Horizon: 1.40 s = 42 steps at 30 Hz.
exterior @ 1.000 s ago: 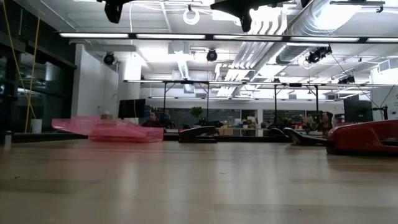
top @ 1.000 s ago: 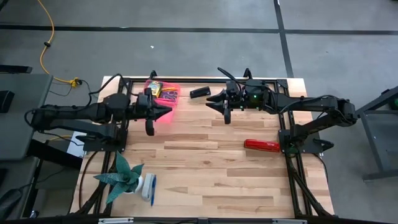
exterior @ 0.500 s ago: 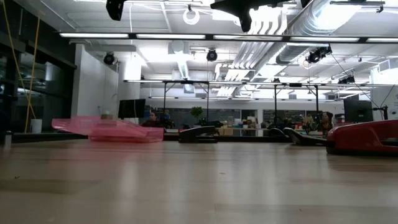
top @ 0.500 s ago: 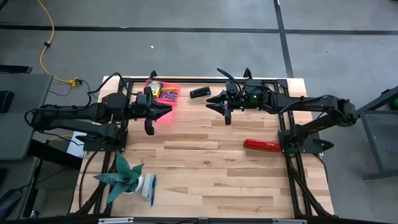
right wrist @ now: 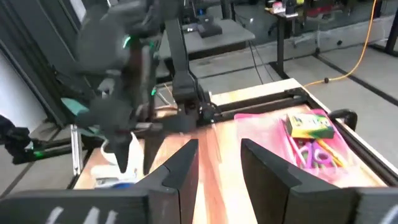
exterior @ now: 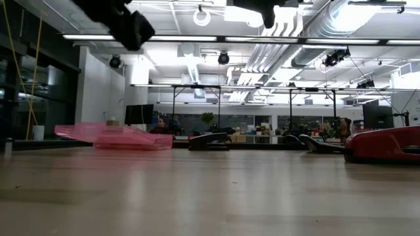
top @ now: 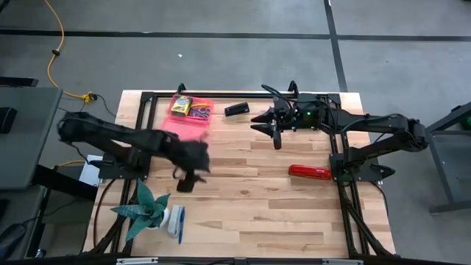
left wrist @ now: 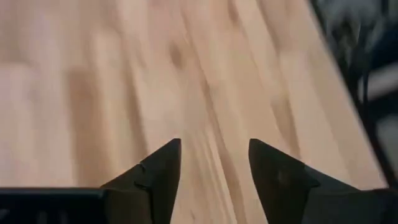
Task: Pack school essentials
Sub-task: Put the blue pen into the pink supply box
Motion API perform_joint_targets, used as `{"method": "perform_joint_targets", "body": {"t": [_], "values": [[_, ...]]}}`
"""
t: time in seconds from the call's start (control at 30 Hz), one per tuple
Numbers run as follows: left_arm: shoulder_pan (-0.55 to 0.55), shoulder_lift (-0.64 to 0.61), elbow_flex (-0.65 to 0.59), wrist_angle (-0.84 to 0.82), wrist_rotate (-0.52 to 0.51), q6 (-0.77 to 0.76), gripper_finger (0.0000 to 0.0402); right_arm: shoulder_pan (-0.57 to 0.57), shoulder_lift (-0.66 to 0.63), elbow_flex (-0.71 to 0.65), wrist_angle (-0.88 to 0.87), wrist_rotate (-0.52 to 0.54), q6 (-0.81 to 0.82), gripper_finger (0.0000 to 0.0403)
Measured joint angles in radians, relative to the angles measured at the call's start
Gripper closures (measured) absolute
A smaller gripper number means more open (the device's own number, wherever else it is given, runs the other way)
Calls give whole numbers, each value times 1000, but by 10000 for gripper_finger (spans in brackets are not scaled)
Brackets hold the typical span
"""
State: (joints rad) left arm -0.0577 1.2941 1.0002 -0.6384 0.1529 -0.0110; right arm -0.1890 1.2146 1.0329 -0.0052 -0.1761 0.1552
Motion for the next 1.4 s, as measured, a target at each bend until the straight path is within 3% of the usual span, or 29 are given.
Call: {"method": "perform_joint_targets", "body": {"t": [0.13, 0.27, 0.43, 0.5, 0.57, 0.77, 0.93, 1.23, 1.4], "values": [[-84, 173, 83, -130, -4, 64, 223, 0, -8, 0, -24, 0, -7, 290], [-150, 312, 160, -172, -3, 102, 245, 0, -8, 0, -44, 1, -10, 290], [-210, 456, 268, -292, 61, 59, 325, 0, -8, 0, -68, 1, -41, 290], [-221, 507, 298, -354, 88, -32, 373, 0, -8, 0, -66, 1, -42, 290], [-232, 553, 314, -383, 105, -142, 392, 0, -8, 0, -67, 1, -44, 290], [-262, 671, 327, -497, 184, -310, 400, 0, -8, 0, -66, 2, -51, 290], [-292, 721, 327, -562, 225, -350, 401, 0, -7, 0, -66, 2, -51, 290], [-331, 726, 326, -557, 235, -357, 401, 0, -7, -1, -66, 2, -52, 290], [-337, 726, 299, -481, 289, -402, 401, 0, -7, -1, -66, 2, -51, 290]]}}
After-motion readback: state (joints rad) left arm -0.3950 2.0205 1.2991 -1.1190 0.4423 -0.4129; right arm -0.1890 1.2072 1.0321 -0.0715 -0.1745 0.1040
